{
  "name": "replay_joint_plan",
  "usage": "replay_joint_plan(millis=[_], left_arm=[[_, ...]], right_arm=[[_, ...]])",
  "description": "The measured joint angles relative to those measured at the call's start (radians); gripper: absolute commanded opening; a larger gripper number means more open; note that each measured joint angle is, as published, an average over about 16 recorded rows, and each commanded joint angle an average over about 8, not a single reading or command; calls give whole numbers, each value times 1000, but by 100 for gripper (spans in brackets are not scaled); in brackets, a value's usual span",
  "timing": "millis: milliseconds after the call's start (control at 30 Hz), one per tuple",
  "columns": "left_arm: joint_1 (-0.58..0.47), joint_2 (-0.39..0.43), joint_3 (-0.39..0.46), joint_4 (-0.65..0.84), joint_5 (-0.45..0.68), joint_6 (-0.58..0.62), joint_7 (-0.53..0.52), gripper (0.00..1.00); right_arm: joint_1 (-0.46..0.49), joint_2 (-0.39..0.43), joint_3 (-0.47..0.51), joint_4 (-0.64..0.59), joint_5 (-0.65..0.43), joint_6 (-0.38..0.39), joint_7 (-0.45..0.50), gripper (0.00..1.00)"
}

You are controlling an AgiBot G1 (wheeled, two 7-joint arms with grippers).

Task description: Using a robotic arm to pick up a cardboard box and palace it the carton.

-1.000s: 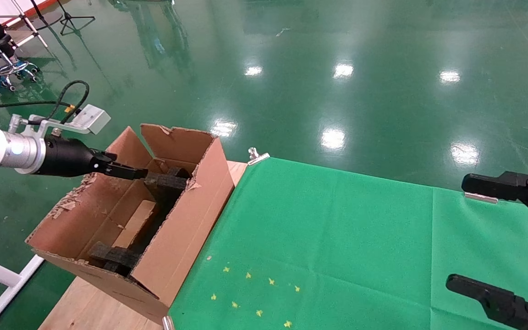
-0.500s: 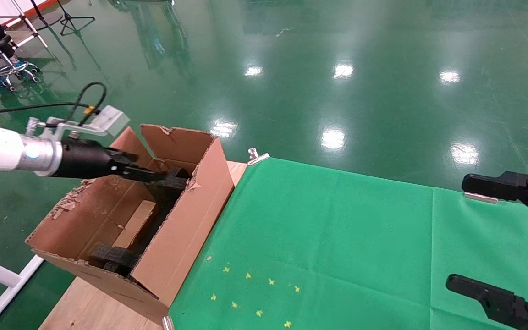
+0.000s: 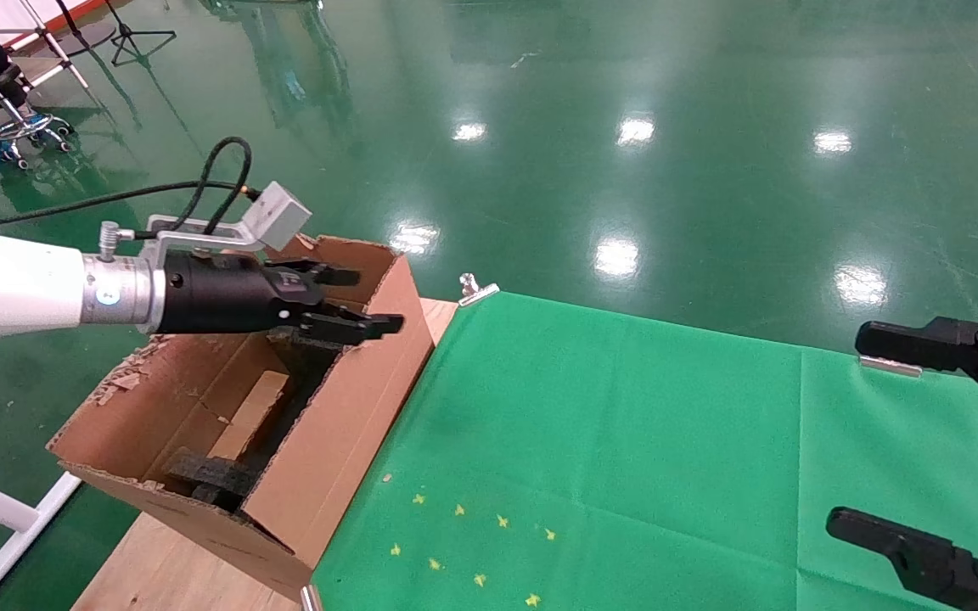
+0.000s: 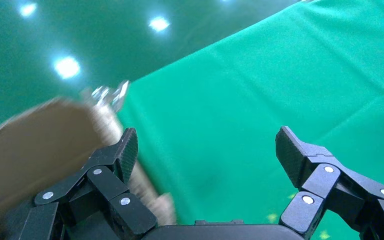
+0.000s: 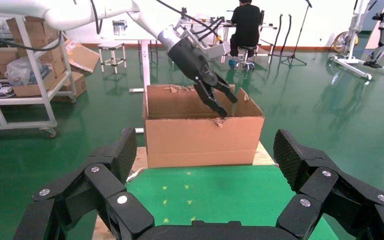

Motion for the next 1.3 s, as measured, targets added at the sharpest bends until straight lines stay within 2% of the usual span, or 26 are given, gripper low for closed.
replay_joint_plan(millis=[1000,1300], left_arm=[[319,-11,-211,-427,-521,165,201,100],[390,-13,-259,-523,-638,203,243,100]], right_arm=[[0,0,0,0,0,0,0,100],[0,0,0,0,0,0,0,100]])
